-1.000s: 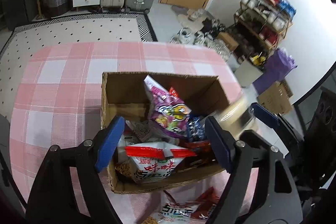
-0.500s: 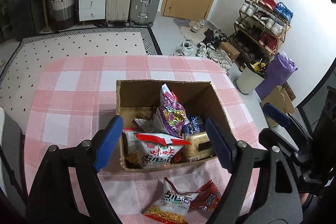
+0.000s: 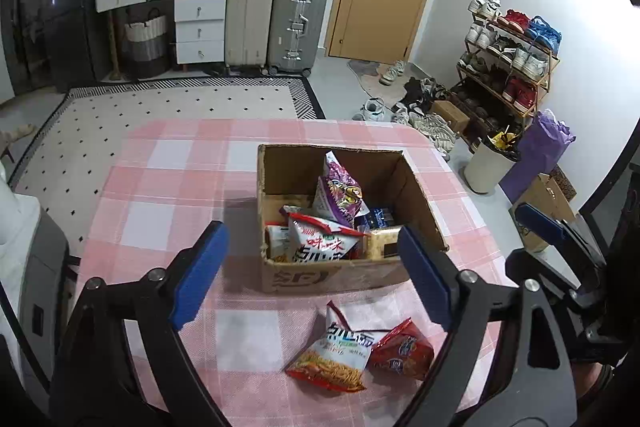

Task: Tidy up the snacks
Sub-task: 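Withdraw both tools from the box toward the remaining snacks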

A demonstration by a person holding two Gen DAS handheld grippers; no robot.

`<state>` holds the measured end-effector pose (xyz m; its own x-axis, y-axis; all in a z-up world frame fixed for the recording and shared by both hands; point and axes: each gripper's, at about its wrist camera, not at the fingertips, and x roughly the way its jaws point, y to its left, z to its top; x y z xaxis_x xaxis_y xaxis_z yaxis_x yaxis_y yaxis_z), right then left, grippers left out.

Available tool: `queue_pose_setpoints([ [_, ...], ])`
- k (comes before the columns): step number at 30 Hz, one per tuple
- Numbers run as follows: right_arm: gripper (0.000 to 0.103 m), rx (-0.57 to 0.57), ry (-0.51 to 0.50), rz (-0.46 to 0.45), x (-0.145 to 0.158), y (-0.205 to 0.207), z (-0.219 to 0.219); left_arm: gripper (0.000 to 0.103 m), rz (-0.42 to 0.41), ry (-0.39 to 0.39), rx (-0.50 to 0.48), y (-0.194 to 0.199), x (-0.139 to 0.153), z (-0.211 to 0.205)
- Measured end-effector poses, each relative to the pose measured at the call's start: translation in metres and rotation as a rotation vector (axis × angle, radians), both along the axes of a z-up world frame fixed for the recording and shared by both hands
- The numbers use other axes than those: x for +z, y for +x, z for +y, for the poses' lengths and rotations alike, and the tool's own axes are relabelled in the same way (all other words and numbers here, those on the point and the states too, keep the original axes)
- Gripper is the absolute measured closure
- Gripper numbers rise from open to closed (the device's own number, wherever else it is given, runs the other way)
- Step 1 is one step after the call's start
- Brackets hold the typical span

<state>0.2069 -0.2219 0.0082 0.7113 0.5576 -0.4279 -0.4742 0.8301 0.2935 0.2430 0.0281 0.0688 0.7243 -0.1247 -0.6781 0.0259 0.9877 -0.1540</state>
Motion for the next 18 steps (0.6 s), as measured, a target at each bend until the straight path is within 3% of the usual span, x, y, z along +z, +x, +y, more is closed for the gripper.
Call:
queue_pose_setpoints([
  [5,0.009,0.0,-0.003,-0.006,0.0,-0.022,0.0,0.012,-0.012,0.01,-0.001,-0.021,0.005,-0.001],
  [8,0.009,0.002,-0.009,-0.013,-0.001,-0.035,-0.001,0.001,-0.035,0.006,0.001,-0.037,0.008,-0.002],
  [18,0.005,0.001,-0.025,-0.019,-0.01,-0.079,-0.007,0.001,-0.059,0.037,-0.003,-0.084,0.001,-0.015],
])
